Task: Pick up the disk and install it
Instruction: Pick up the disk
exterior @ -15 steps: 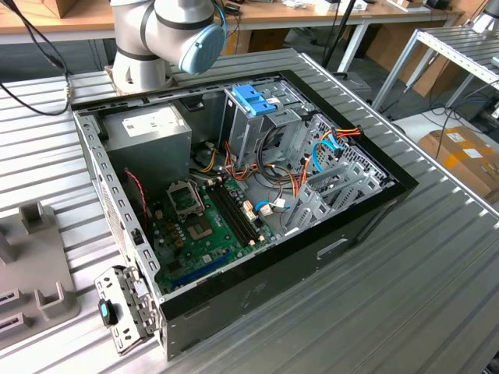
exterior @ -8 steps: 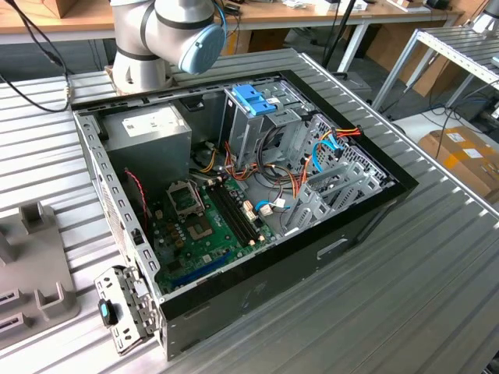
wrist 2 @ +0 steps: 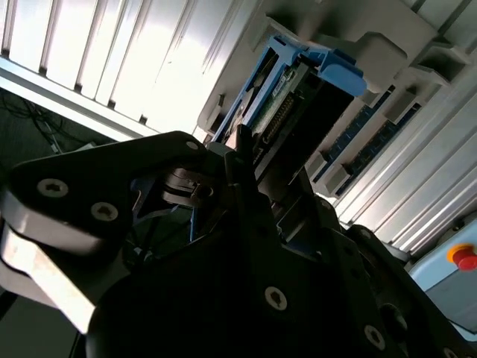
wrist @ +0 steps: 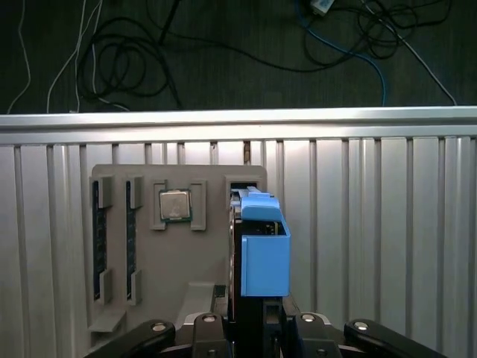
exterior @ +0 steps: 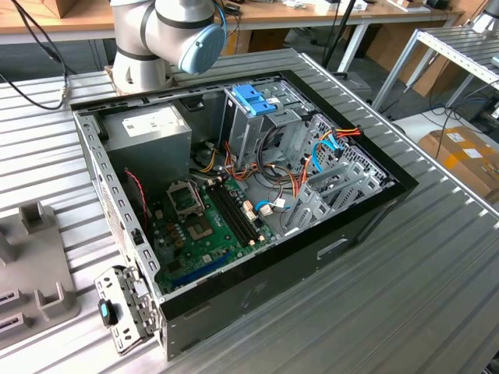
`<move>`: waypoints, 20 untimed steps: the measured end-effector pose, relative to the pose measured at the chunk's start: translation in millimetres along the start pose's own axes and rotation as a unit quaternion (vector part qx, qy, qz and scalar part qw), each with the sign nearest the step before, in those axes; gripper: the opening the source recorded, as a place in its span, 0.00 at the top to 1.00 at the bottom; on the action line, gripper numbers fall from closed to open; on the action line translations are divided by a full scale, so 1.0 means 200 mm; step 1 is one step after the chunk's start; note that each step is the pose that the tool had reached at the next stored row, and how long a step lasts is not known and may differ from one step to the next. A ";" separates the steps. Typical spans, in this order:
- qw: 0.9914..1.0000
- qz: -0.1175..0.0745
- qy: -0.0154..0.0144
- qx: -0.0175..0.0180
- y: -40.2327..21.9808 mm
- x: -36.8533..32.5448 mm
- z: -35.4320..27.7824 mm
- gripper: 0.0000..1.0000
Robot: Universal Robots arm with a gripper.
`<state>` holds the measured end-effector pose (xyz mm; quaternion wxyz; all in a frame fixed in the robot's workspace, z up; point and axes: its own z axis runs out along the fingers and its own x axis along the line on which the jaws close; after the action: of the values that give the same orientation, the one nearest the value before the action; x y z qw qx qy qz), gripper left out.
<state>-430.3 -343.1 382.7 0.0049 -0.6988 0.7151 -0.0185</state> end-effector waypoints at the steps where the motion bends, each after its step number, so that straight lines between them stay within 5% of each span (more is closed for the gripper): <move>1: 1.000 0.000 0.000 0.000 0.000 0.000 -0.010 0.65; 11: 1.000 0.000 0.000 0.000 -0.004 0.002 -0.133 0.65; 20: 1.000 0.000 0.000 0.000 -0.007 0.004 -0.212 0.65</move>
<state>-430.3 -343.1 425.2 0.0048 -0.6988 0.7151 -0.0184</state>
